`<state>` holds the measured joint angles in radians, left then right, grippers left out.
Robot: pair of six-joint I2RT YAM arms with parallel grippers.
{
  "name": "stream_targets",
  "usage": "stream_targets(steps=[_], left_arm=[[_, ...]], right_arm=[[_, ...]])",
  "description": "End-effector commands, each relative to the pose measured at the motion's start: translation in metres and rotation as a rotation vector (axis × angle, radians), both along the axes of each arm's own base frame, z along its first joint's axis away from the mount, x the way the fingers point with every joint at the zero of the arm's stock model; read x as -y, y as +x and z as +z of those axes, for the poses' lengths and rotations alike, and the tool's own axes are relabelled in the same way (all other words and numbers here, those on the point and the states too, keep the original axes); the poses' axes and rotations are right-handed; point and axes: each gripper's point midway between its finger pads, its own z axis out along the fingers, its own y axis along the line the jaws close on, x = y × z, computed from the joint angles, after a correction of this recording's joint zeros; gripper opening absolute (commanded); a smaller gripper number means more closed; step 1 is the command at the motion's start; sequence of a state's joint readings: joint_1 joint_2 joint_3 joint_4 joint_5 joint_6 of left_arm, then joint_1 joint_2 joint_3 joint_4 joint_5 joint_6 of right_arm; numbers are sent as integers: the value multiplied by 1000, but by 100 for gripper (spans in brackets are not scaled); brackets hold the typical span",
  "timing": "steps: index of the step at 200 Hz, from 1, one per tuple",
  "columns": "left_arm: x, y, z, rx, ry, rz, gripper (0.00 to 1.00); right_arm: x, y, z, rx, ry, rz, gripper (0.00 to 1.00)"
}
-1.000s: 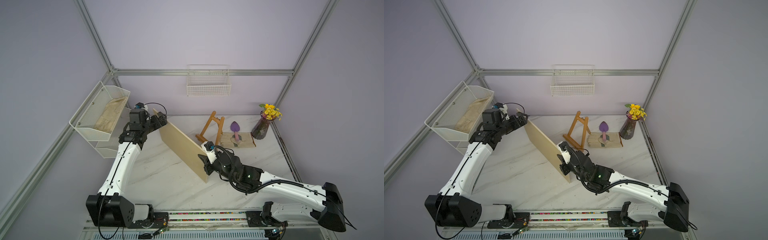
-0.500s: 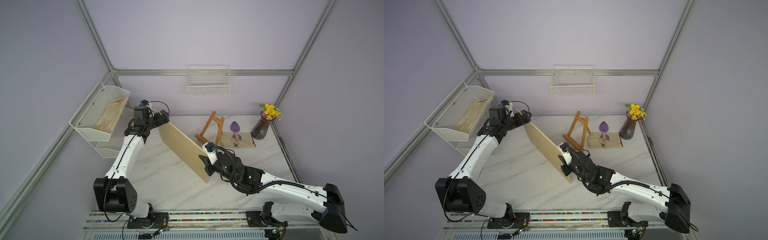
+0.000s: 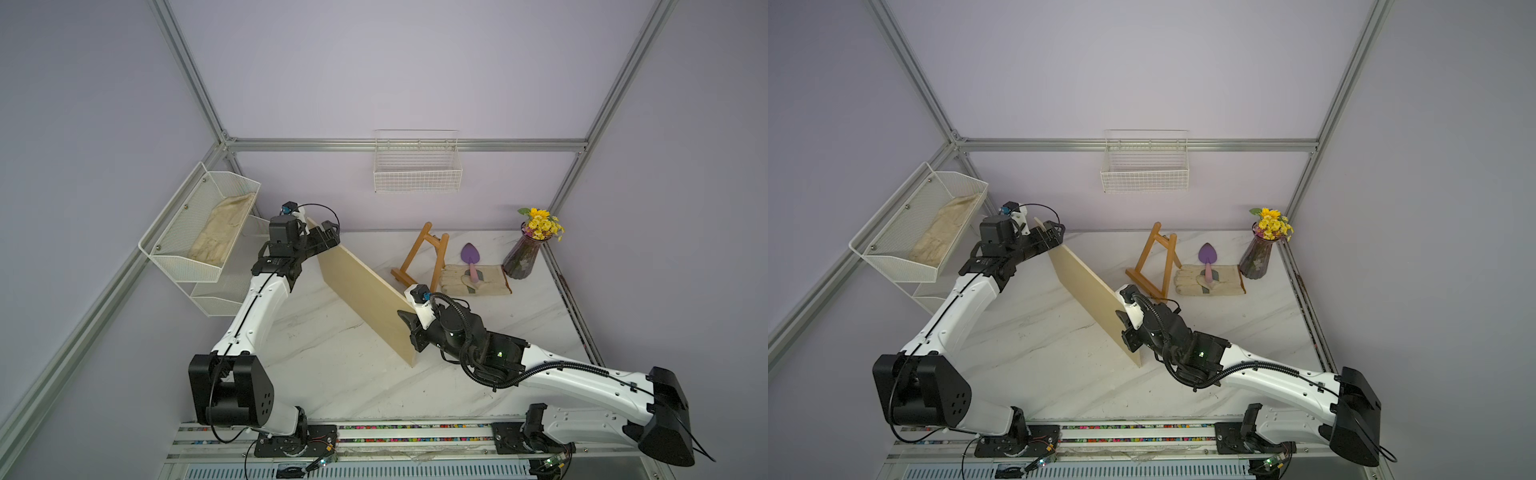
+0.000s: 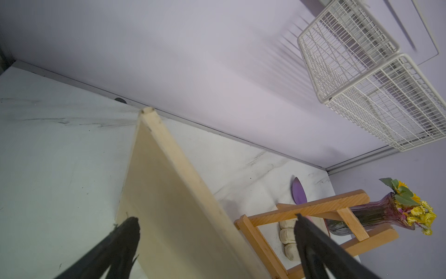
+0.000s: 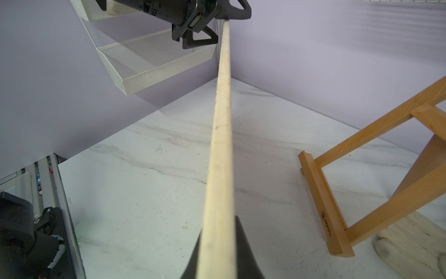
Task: Assemble the easel
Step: Adjust the drawing board at the center of the board.
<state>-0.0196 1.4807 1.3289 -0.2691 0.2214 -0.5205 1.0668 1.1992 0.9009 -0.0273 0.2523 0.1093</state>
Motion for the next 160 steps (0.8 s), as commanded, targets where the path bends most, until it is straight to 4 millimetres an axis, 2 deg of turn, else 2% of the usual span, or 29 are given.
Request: stream_targets(steps=[1,13,52,64,76,85,123,160], left_arm=[[-1,-10,-25,-67,3,-4,100],[0,-11,-26,-69,-1,-7,100],[4,-14,-31,-76,-13,-18,100],[5,-15,-31,-74,-19,-22,100],[6,-15,-29,-66,-24,-23,100],[7,-16,-27,-61,-25,-27,100],[6,-19,-25,-56,-28,-20,100],[8,-21,-25,-57,-38,-27,100]], right_arm=[[2,-10,-44,-111,-140,33,16],[2,-9,-42,-111,-138,34,21],[-2,-8,-38,-116,-132,36,24],[-3,-8,-38,-115,-132,39,21],[-6,-9,-38,-116,-130,51,10],[-7,-9,-36,-115,-125,55,8],[-8,-9,-26,-101,-109,59,12],[-9,-9,-18,-98,-93,57,20]])
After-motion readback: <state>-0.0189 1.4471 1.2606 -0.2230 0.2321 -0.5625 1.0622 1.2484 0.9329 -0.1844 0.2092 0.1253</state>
